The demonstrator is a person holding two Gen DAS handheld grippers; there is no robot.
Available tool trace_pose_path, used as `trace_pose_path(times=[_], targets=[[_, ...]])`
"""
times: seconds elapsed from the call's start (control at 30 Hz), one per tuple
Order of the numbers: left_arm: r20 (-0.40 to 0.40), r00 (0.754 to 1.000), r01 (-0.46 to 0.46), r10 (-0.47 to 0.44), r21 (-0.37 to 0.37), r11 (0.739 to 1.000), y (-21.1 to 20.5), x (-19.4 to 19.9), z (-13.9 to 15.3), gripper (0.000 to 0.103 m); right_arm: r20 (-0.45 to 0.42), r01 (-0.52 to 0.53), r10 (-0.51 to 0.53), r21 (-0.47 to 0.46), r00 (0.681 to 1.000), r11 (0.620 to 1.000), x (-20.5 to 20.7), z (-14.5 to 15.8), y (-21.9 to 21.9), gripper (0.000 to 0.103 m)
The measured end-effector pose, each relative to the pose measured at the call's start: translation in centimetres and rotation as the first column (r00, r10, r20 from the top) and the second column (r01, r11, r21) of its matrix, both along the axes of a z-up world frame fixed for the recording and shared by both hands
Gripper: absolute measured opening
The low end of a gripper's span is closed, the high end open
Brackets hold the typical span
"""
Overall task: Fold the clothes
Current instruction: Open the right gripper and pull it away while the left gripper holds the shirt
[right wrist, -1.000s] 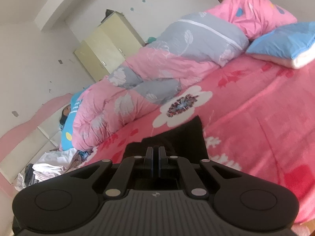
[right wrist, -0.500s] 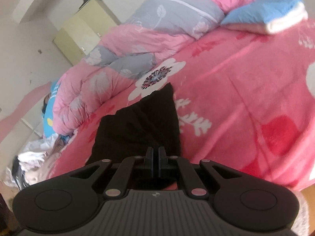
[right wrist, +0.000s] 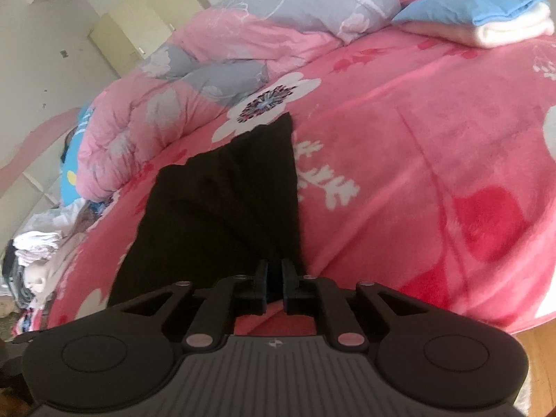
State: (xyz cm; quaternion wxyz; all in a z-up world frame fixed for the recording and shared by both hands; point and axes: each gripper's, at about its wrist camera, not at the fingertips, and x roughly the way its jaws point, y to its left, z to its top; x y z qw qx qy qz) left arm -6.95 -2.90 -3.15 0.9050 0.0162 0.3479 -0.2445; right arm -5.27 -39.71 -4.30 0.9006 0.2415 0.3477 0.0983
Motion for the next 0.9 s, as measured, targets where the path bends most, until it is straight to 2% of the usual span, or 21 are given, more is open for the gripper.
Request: trace_pose_path(times=[0.1, 0.2, 0.27, 0.37, 0.43, 0.57, 0.7, 0.8, 0.9], targets=[[0.005, 1.0, -0.004, 0.005, -0.063, 0.998, 1.4, -0.1, 0.7, 0.01, 0.013, -0.014, 0.014, 0.014, 1.0, 1.0, 0.2, 1.5, -0.8, 0.023], [0.018, 1.0, -0.002, 0.004, -0.111, 0.994, 1.5, 0.6, 0.9, 0.01, 0.046, -0.029, 0.026, 0.075, 0.999, 0.997, 1.9, 3.1, -1.5, 0.025], [0.023, 1.0, 0.007, -0.004, -0.121, 0.993, 0.9, 1.4, 0.5, 0.01, 0.047, -0.046, 0.04, 0.143, 0.998, 0.989, 4.4, 3.7, -1.7, 0.026], [0.032, 0.999, 0.02, -0.016, -0.137, 0.99, 0.1, 2.5, -0.1, 0.01, -0.004, -0.062, 0.065, 0.248, 0.998, 0.967, 9.4, 3.8, -1.4, 0.032], [0.035, 0.999, 0.028, -0.024, -0.147, 0.989, -0.4, 3.2, -0.5, 0.01, -0.052, -0.069, 0.086, 0.28, 0.995, 0.958, 12.9, 3.4, -1.0, 0.035], [0.001, 0.999, 0.034, -0.034, -0.17, 0.985, -0.1, 3.8, -1.5, 0.01, -0.179, -0.035, 0.091, 0.295, 0.98, 0.955, 19.1, 1.8, -0.2, 0.038], [-0.016, 0.999, 0.041, -0.045, -0.203, 0.978, 0.5, 4.1, -2.0, 0.01, -0.297, 0.049, 0.036, 0.274, 0.954, 0.96, 22.8, -0.1, 0.0, 0.038], [-0.025, 0.998, 0.046, -0.053, -0.221, 0.974, 0.7, 4.4, -2.2, 0.01, -0.32, 0.068, 0.026, 0.279, 0.947, 0.958, 24.0, -0.8, 0.1, 0.038], [-0.024, 0.998, 0.052, -0.059, -0.226, 0.973, 0.8, 4.6, -2.3, 0.01, -0.298, 0.031, 0.038, 0.225, 0.954, 0.974, 24.8, -0.4, 1.0, 0.036]])
